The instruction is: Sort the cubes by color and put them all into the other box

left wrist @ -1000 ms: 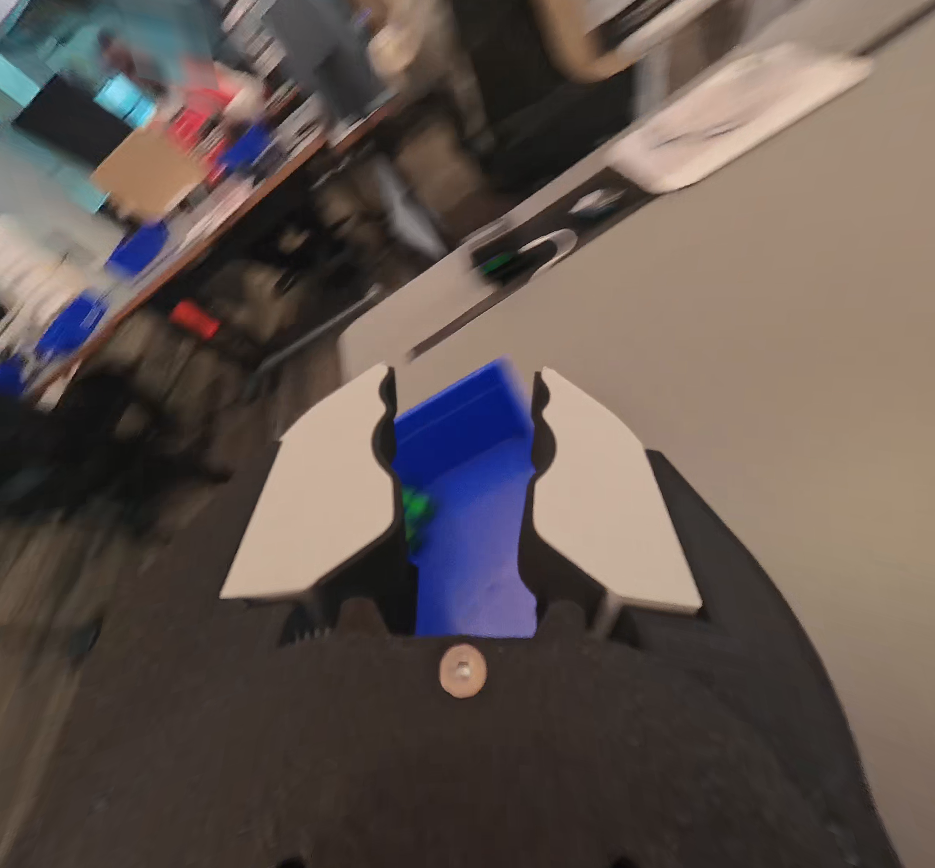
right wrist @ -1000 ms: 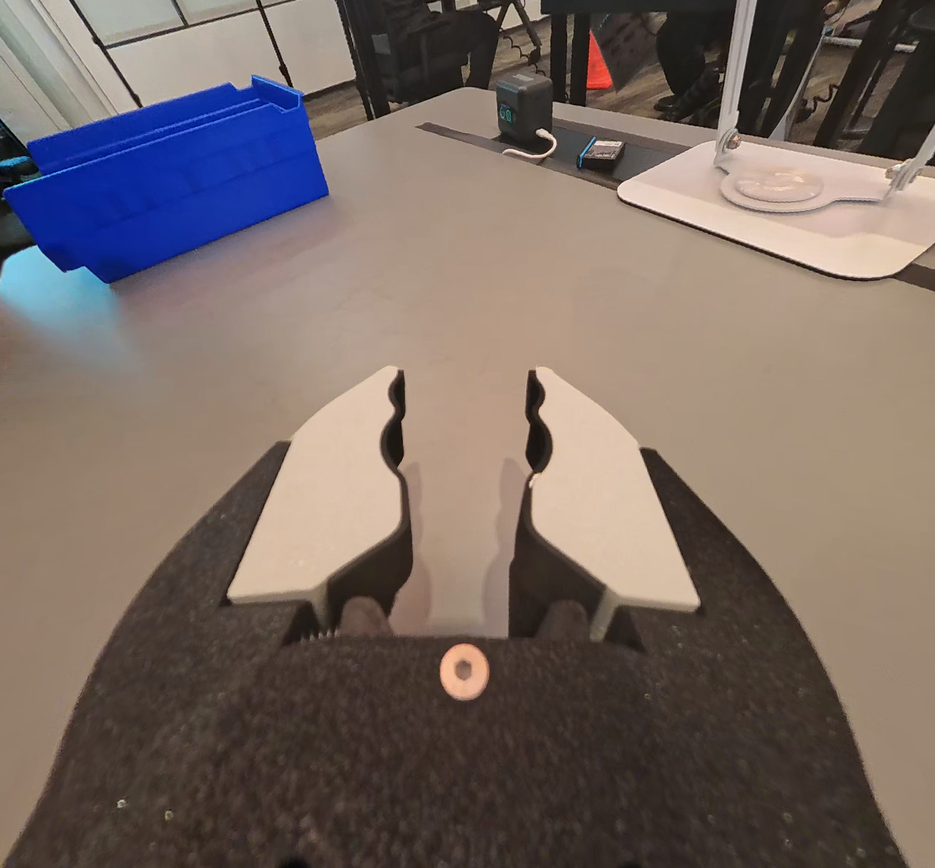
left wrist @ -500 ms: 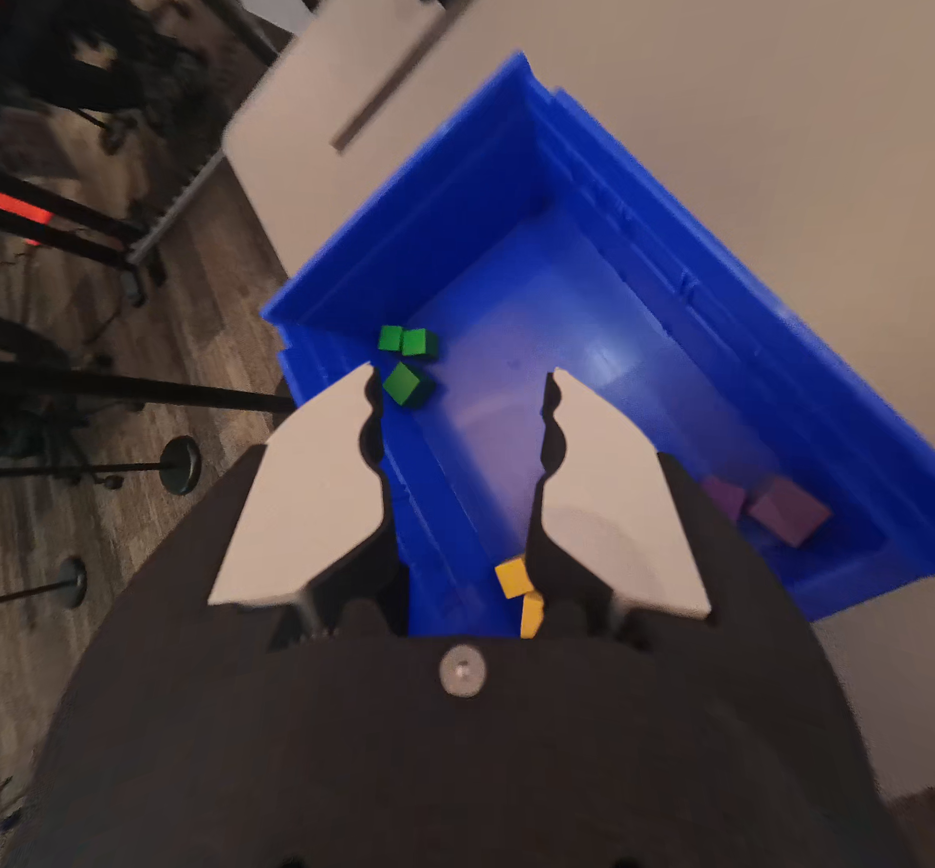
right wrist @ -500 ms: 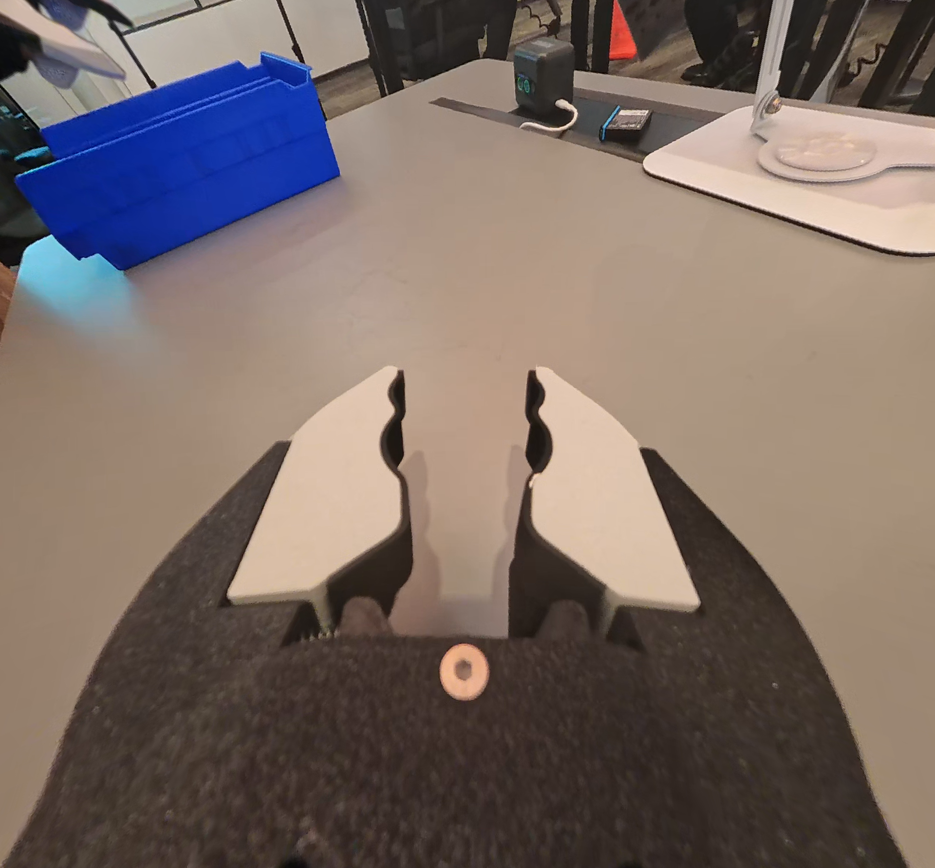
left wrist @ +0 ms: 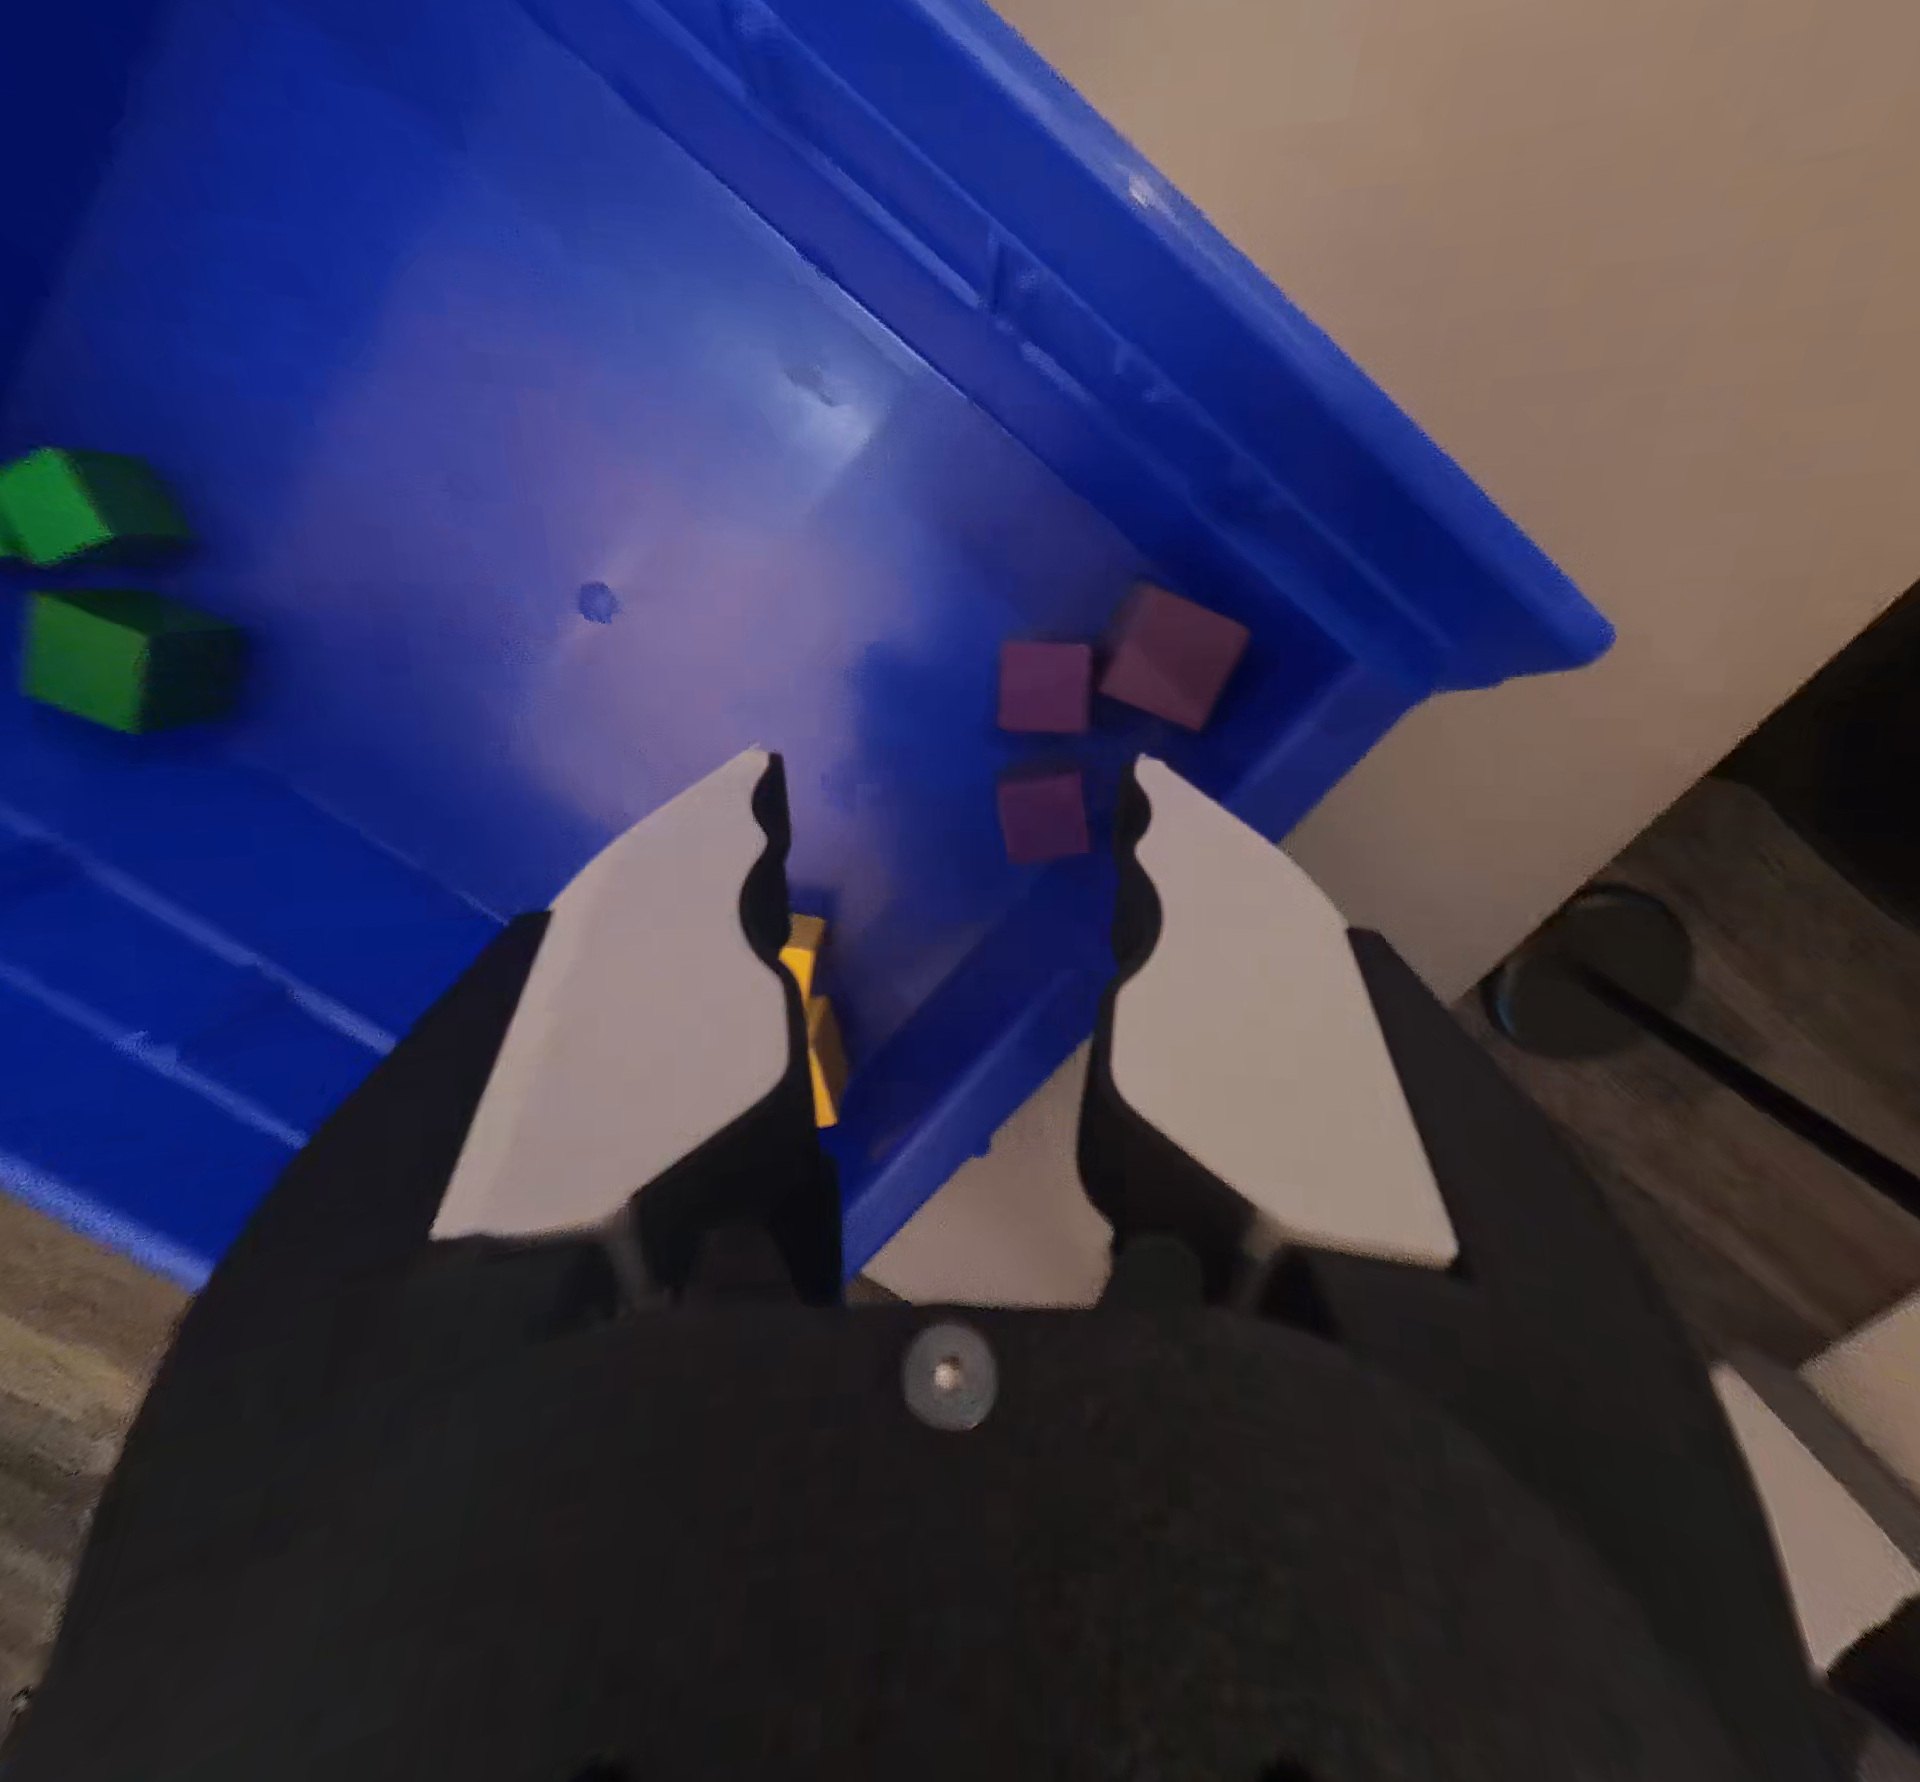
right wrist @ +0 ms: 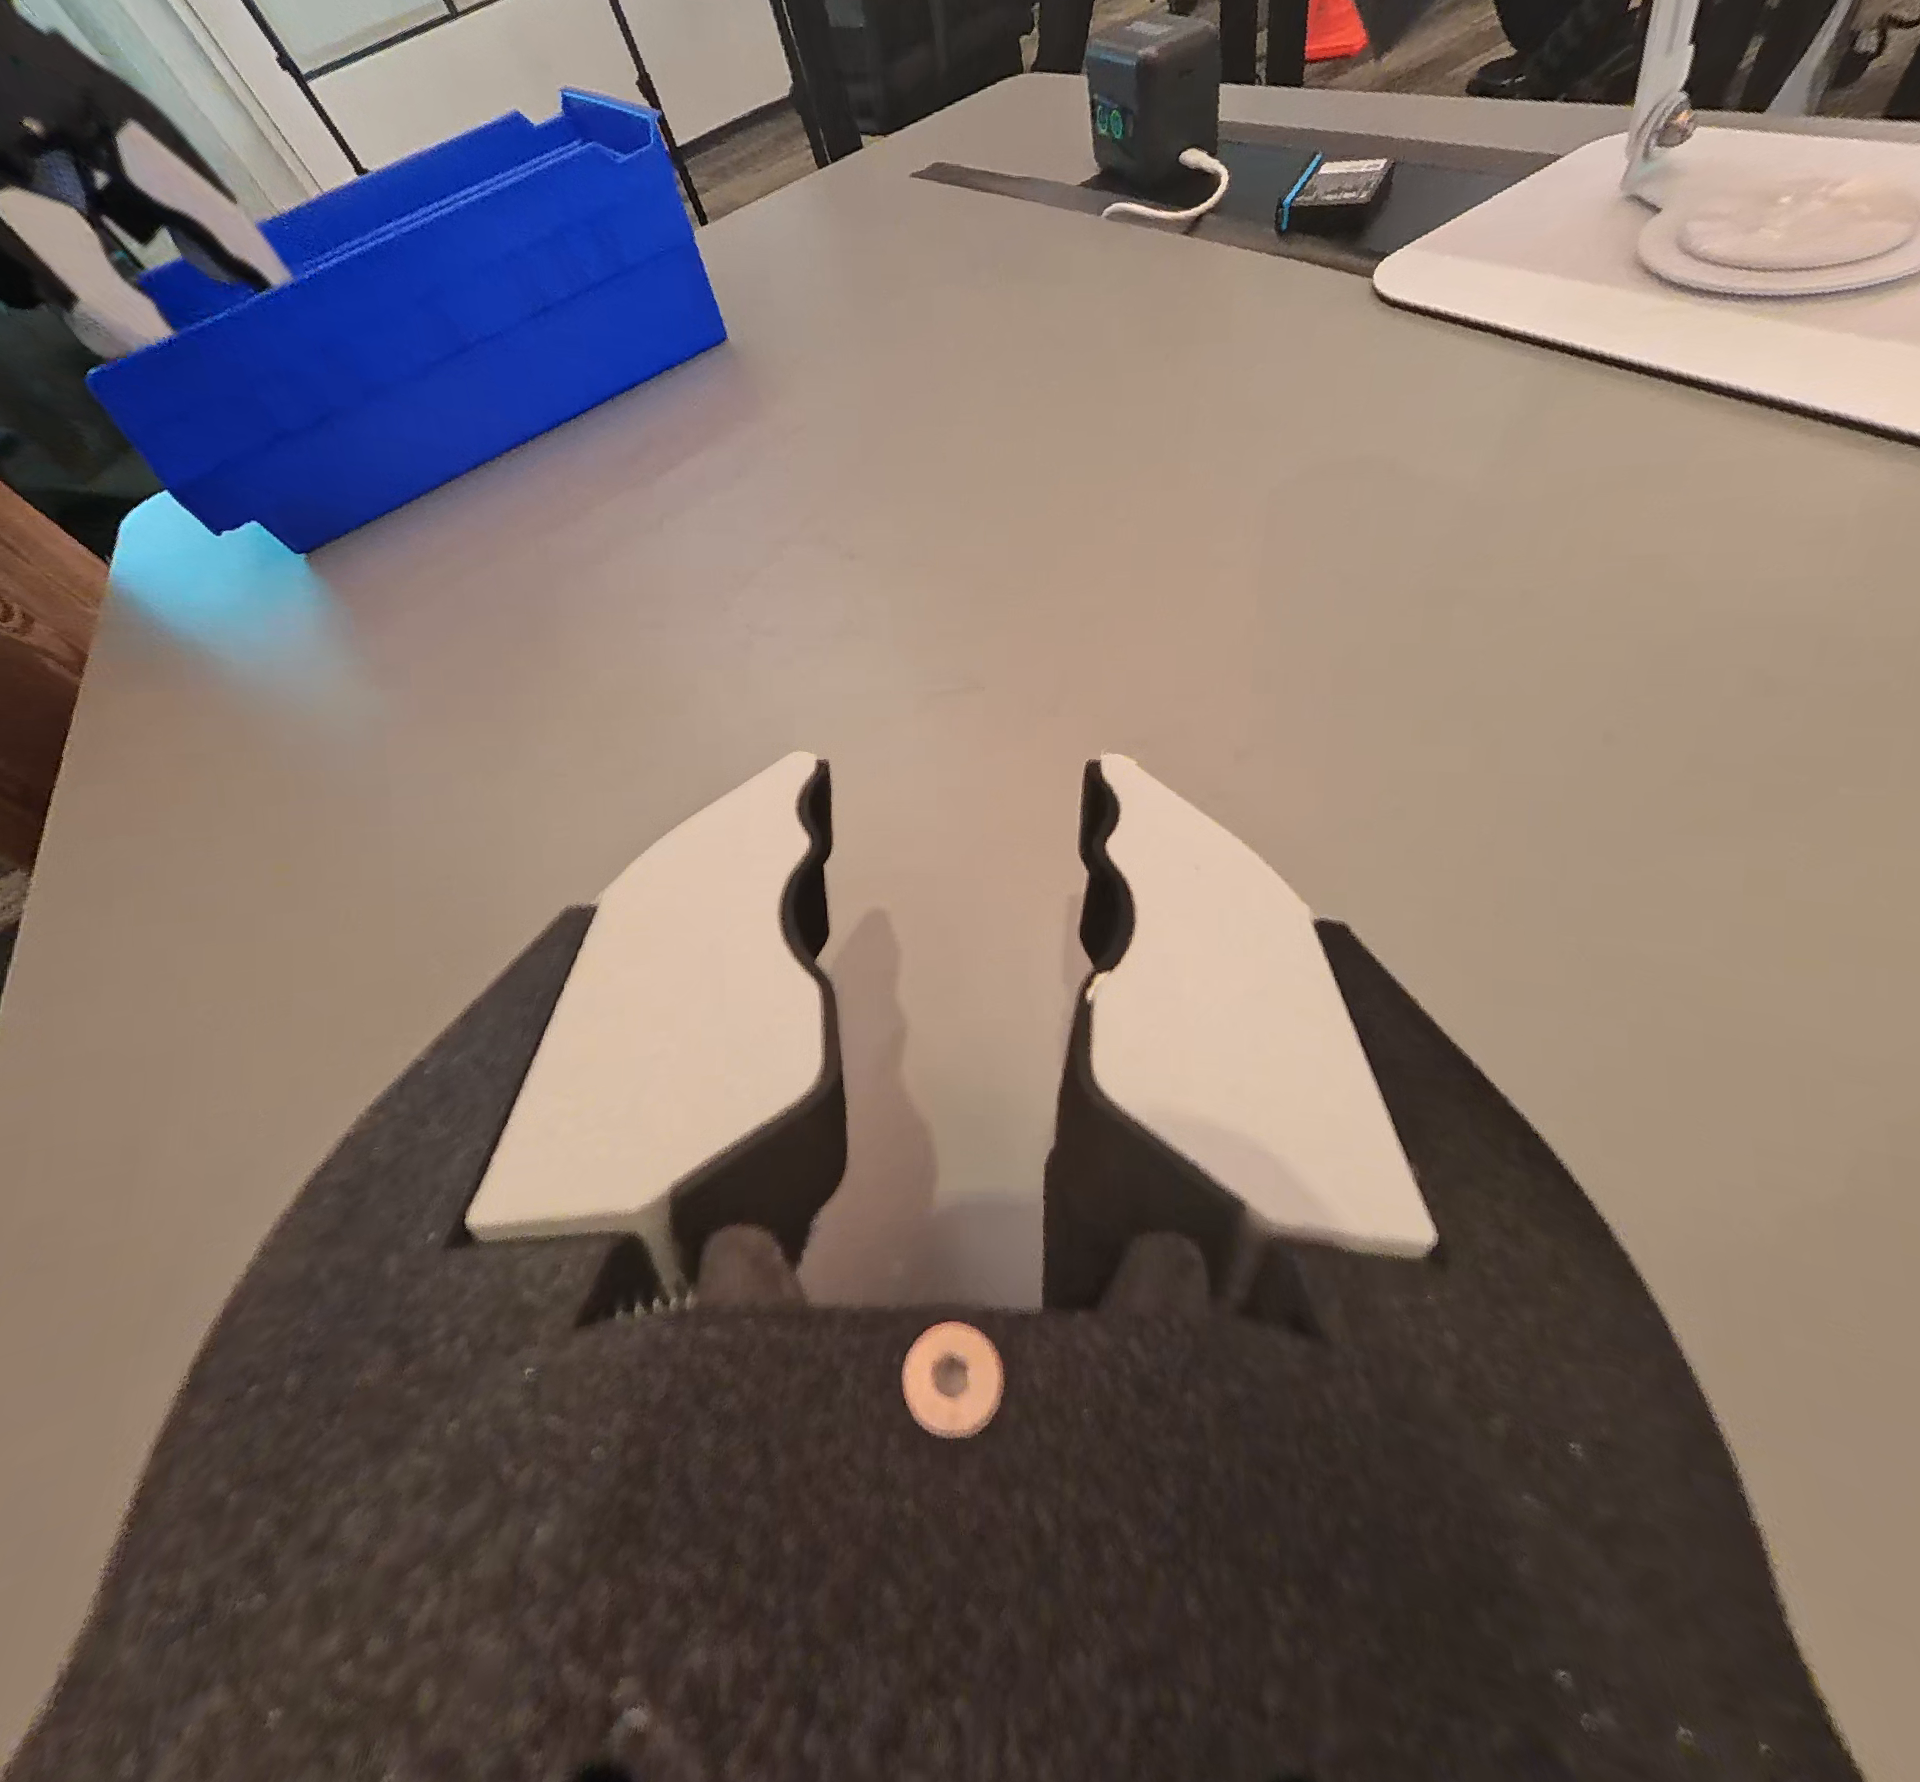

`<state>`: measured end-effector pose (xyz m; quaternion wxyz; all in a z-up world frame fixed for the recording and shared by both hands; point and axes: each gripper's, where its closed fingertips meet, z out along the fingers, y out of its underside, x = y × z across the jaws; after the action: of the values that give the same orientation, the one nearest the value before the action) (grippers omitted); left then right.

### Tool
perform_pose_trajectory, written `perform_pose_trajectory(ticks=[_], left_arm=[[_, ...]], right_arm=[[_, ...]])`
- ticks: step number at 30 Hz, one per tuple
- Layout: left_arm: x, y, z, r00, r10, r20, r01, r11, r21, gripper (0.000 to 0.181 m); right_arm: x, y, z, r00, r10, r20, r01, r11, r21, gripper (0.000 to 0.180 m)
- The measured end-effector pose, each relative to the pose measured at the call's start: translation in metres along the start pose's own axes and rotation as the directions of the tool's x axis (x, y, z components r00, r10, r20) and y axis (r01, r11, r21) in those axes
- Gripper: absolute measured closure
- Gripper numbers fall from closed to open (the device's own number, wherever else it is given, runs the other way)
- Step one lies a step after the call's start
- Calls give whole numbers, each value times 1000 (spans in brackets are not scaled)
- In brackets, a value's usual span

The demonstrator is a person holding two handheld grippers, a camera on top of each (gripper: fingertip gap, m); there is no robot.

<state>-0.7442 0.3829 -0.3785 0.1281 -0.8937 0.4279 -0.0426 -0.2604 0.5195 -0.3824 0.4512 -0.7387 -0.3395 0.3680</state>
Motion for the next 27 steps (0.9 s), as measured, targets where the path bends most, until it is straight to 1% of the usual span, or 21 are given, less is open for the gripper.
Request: perform_pose_trajectory(ticks=[3, 7, 10, 15, 21, 23, 25, 27], left_arm=[[5, 10, 10, 999, -27, -33, 25, 998, -60, 123], [2, 19, 21, 986, -159, -53, 150, 978, -141, 126], [2, 30, 27, 958, -284, -36, 268, 934, -236, 126], [8, 25, 33, 882, -471, -38, 445, 855, -266, 133], [20, 41, 42, 841, -541, -14, 488, 768, -415, 135], [23, 41, 44, 815, -578, -45, 506, 746, -433, 142], [19, 44, 44, 814, -579, -43, 505, 743, -438, 158], [18, 45, 43, 805, -591, -55, 511, 737, -443, 158]], right_arm=[[-1, 0, 1, 1000, -2, 0, 2, 1000, 1, 134], [-2, 0, 2, 1000, 0, 3, 0, 1000, -3, 134], [-3, 0, 1, 1000, -4, 4, 4, 1000, -3, 134], [-4, 0, 1, 1000, -6, 10, 6, 1000, -8, 134], [-5, 0, -1, 1000, -7, 13, 7, 1000, -10, 133], [-5, 0, -1, 1000, -9, 12, 9, 1000, -14, 133], [-5, 0, -1, 1000, -14, 10, 14, 1000, -15, 133], [-4, -1, -3, 1000, -16, 6, 16, 1000, -10, 133]])
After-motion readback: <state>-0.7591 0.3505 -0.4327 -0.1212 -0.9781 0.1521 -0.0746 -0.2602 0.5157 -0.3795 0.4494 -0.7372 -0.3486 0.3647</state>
